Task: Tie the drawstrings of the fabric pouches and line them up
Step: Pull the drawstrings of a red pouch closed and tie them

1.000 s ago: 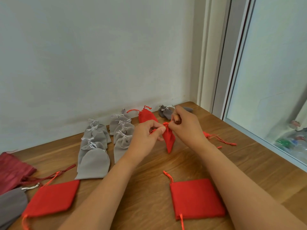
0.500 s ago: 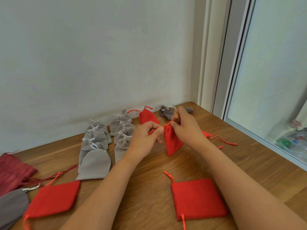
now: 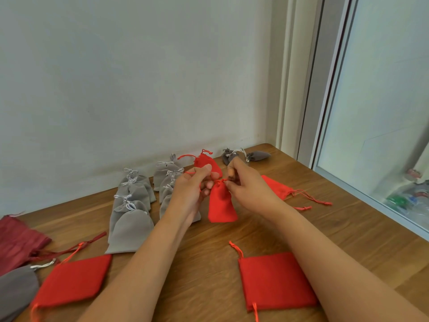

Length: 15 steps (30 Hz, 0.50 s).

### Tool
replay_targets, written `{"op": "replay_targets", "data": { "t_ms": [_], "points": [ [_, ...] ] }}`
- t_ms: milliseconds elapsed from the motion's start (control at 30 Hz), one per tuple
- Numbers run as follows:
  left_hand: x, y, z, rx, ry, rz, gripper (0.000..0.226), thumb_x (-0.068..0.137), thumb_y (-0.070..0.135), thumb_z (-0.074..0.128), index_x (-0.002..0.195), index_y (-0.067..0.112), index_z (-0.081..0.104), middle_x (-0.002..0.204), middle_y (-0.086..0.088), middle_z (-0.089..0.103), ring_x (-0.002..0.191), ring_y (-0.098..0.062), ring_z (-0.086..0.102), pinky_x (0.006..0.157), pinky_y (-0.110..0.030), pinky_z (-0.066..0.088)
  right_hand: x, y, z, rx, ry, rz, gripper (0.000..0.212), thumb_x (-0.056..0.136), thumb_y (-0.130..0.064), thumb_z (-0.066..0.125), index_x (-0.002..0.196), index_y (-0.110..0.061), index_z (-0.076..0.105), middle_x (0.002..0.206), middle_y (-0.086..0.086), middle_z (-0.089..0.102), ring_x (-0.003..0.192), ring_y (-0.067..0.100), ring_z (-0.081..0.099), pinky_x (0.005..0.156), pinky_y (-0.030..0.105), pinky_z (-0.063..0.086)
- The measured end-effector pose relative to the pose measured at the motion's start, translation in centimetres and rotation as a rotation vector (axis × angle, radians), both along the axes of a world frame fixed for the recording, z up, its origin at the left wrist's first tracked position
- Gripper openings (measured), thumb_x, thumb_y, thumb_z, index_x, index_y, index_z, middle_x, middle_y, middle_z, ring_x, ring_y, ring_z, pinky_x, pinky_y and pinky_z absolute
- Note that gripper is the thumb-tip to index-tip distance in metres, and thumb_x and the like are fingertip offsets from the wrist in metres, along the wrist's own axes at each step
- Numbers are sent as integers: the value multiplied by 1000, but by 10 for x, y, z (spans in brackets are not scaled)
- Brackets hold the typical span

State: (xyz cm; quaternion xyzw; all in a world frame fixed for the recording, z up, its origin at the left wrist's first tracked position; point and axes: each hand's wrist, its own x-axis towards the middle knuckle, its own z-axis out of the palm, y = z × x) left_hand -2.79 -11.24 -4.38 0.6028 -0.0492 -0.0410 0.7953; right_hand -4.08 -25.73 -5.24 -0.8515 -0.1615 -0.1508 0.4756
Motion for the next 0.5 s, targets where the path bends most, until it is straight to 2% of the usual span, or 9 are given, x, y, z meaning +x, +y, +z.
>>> {"op": "replay_targets", "data": {
  "t_ms": [100,167,300,367,500],
  "points": [
    [0,2,2,-101,76,-53,8,88,2,59,83,3,65,66,-2,69,52,-3,61,50,-11,50,-1,-1,0,18,-4,19,31,86,5,54,80,-22,39,74,-9,46,63,-2,44,62,18,36],
    [1,5,3,-161,133,-89,14,87,-6,56,93,2,65,73,-5,73,59,-6,67,56,-12,53,-1,-2,1,41,-28,13,34,86,4,54,79,-26,39,77,-9,48,66,0,46,65,20,39],
    [2,10,4,-230,217,-84,11,90,-4,54,91,-2,65,71,-6,73,61,-8,69,55,-14,54,-3,1,1,61,-168,6,35,84,4,56,78,-28,42,80,-7,50,72,12,49,64,20,40],
    [2,10,4,-184,241,-90,12,90,2,56,85,0,67,66,-4,70,56,-6,66,52,-13,53,-5,2,3,33,-242,7,31,82,4,58,79,-24,44,78,-5,50,73,16,50,64,21,40],
    [3,11,7,128,158,-110,22,92,9,59,72,7,68,58,0,60,46,-4,53,45,-13,47,-8,7,4,-83,-355,31,28,78,4,59,79,-21,45,75,-13,47,75,2,45,66,13,36]
  ]
}}
